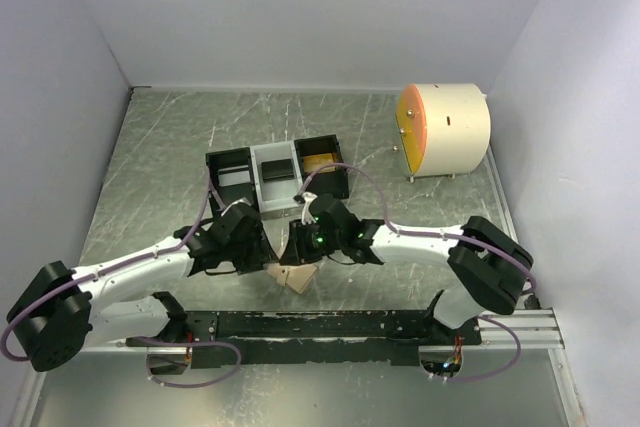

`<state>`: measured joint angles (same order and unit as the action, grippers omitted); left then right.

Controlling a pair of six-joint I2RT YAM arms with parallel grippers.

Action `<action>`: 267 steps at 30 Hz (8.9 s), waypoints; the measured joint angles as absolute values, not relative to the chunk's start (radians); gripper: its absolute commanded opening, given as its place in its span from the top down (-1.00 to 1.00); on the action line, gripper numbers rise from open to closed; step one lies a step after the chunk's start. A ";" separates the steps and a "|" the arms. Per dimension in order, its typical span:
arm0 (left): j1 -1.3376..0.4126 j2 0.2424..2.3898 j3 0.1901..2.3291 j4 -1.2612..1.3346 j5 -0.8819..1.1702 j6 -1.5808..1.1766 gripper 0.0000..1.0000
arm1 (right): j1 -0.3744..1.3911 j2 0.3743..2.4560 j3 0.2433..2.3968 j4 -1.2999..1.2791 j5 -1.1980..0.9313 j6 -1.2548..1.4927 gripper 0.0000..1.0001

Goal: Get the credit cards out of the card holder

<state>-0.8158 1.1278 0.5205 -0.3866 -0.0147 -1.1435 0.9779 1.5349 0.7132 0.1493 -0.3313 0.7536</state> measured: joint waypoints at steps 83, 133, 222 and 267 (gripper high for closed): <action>-1.073 1.356 0.704 -0.670 -0.040 -1.635 0.72 | 0.819 1.500 0.678 -0.027 -0.266 0.703 0.29; -1.096 1.497 1.048 -0.429 -0.168 -0.826 0.86 | 0.752 1.311 0.485 0.005 -0.167 0.857 0.06; -0.956 0.912 0.443 -0.405 -0.224 -1.233 0.01 | 0.899 1.725 0.781 0.124 -0.360 0.834 0.32; -0.920 1.092 0.497 -0.349 -0.189 -1.159 0.84 | 0.680 1.503 0.641 0.014 -0.381 0.804 0.19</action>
<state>-0.9199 1.0920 0.4973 -0.3489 -0.1894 -1.1591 0.6800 1.5028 0.6407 0.0135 -0.3809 0.8040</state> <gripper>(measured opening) 0.128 0.406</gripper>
